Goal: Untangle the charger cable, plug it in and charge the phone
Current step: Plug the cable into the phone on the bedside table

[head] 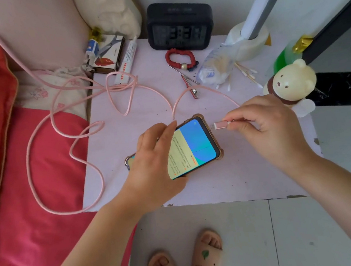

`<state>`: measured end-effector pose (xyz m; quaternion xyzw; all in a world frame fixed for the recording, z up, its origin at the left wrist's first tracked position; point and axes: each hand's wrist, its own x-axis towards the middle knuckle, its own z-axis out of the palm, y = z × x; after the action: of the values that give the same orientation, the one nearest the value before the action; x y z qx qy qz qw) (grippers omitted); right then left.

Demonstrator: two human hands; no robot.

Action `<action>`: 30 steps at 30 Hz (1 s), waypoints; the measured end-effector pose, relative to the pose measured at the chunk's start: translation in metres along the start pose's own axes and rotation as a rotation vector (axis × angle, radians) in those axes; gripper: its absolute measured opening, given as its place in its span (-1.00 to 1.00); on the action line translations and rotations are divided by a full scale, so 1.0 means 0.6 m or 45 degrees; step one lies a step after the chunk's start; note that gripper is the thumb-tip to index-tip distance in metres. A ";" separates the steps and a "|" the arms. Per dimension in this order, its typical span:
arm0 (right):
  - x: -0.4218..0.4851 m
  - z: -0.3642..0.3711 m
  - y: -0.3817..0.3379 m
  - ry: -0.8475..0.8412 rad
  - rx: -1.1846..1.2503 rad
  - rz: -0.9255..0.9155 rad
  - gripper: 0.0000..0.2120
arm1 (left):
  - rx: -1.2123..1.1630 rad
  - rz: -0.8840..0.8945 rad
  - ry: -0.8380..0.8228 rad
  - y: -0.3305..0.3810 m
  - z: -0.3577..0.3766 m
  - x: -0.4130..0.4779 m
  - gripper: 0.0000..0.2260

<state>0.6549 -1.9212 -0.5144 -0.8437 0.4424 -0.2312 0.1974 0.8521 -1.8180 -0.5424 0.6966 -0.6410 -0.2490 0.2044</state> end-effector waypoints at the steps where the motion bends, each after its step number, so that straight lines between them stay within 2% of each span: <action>1: 0.000 -0.004 -0.005 0.018 0.003 -0.024 -0.89 | -0.010 -0.002 0.007 0.001 -0.001 -0.001 -0.16; 15: 0.005 -0.021 -0.027 0.041 -0.075 -0.208 -0.89 | -0.100 0.021 0.061 0.002 -0.010 -0.009 -0.21; 21: 0.011 -0.038 -0.035 -0.020 -0.223 -0.360 -0.89 | -0.096 0.057 0.021 0.002 -0.008 -0.009 -0.19; 30: 0.014 -0.054 -0.053 -0.039 -0.406 -0.530 -0.92 | -0.072 0.101 0.153 0.005 0.000 -0.016 -0.21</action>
<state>0.6616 -1.9156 -0.4689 -0.9405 0.2870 -0.1813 0.0169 0.8493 -1.8084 -0.5401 0.6783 -0.6474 -0.2165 0.2718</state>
